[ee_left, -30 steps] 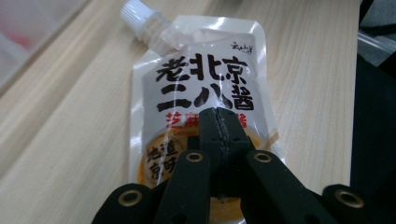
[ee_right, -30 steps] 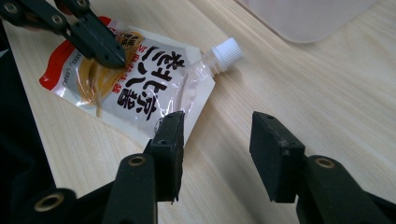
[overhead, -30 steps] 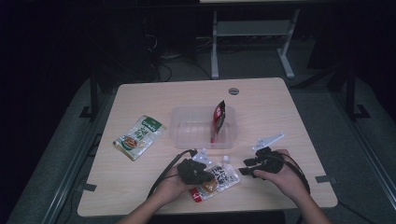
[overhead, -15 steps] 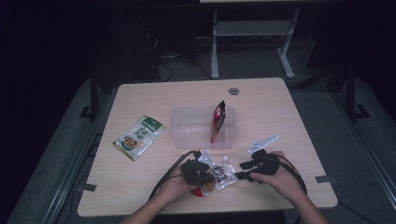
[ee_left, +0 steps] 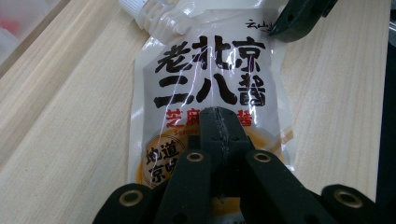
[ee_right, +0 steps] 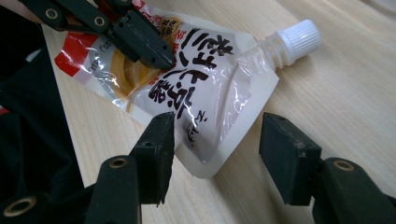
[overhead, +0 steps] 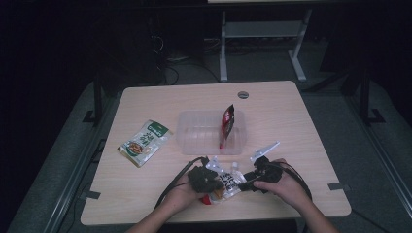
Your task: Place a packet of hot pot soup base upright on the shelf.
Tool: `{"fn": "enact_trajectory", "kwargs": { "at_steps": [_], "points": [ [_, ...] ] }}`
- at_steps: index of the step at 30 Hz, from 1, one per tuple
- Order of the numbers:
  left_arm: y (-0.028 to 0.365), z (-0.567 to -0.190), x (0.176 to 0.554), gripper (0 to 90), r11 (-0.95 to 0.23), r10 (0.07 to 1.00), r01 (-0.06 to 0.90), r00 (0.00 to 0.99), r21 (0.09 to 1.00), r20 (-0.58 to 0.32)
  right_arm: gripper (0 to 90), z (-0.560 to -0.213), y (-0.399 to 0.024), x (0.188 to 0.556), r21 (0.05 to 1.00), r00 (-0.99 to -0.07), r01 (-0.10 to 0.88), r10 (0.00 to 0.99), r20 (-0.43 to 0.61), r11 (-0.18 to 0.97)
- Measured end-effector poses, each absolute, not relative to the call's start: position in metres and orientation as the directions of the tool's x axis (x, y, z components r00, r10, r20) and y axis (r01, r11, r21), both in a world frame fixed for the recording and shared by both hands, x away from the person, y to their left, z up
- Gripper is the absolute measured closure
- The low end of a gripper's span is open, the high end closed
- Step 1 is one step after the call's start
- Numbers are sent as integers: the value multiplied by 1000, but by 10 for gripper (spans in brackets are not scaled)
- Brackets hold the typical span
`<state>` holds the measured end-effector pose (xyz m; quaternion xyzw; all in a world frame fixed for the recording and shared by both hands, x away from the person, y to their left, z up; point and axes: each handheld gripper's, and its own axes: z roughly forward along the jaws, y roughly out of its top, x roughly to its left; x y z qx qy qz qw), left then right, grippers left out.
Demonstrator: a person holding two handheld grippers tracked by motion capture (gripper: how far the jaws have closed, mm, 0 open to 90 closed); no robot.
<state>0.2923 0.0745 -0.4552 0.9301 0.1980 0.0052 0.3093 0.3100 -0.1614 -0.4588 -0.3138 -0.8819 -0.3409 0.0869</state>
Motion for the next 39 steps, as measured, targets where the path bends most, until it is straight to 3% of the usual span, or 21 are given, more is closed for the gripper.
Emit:
{"fn": "enact_trajectory", "kwargs": {
  "at_steps": [11,24,34,39],
  "points": [
    [75,-455,292,900,-728,371,366,922,580,-116,519,-463,-151,315,533,-773,634,463,434,561],
    [76,-456,290,900,-721,373,358,922,593,-103,739,-467,-145,321,522,-756,652,423,500,549],
    [80,-453,288,899,-703,380,362,919,612,-107,883,-464,-142,323,560,-805,590,372,462,581],
    [84,-449,290,898,-697,365,361,922,620,-127,897,-459,-142,320,577,-824,564,354,444,590]
  ]
}}
